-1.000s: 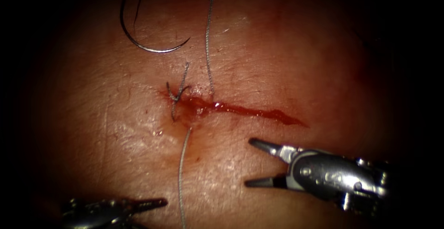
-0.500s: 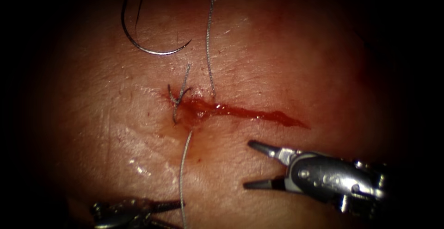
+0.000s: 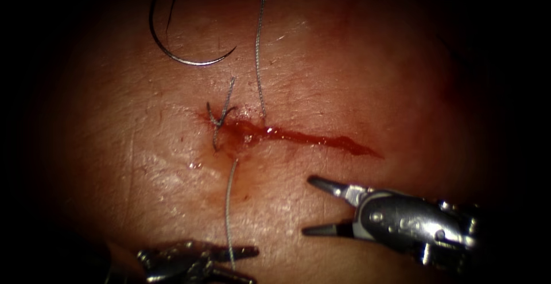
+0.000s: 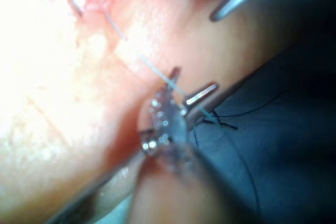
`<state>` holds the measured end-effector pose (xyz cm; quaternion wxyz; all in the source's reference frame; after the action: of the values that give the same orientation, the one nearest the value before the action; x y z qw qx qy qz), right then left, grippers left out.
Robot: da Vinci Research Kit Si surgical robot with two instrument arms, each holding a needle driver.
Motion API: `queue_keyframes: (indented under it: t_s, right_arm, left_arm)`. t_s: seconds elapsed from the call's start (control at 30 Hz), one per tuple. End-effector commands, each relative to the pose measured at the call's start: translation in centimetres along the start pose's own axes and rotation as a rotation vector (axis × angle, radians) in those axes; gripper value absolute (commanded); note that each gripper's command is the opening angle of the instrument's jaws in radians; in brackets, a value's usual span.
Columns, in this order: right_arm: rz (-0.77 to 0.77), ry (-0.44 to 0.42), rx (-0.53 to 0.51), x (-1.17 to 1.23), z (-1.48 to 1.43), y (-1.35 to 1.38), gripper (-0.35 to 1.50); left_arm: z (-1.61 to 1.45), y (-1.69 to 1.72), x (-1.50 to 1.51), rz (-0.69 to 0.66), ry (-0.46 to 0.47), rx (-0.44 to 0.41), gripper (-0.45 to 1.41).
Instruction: Wound Closure
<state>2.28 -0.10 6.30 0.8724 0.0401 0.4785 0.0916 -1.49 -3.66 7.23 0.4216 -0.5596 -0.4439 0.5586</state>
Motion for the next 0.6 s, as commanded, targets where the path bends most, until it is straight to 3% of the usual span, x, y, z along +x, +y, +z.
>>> queue_keyframes:
  t_s: [0.03, 0.23, 0.6]
  right_arm:
    - [0.002, 0.003, 0.004, 0.01, 0.10, -0.04, 1.36]
    - [0.002, 0.003, 0.004, 0.01, 0.10, -0.04, 1.36]
    - [0.001, 0.004, 0.005, 0.01, 0.09, -0.05, 1.36]
  left_arm:
    - [-0.01, 0.12, -0.03, -0.009, 0.001, -0.004, 0.61]
    - [0.06, 0.59, 0.36, 0.055, 0.030, -0.032, 0.46]
    - [0.17, 0.94, 0.56, 0.111, 0.071, -0.048, 0.34]
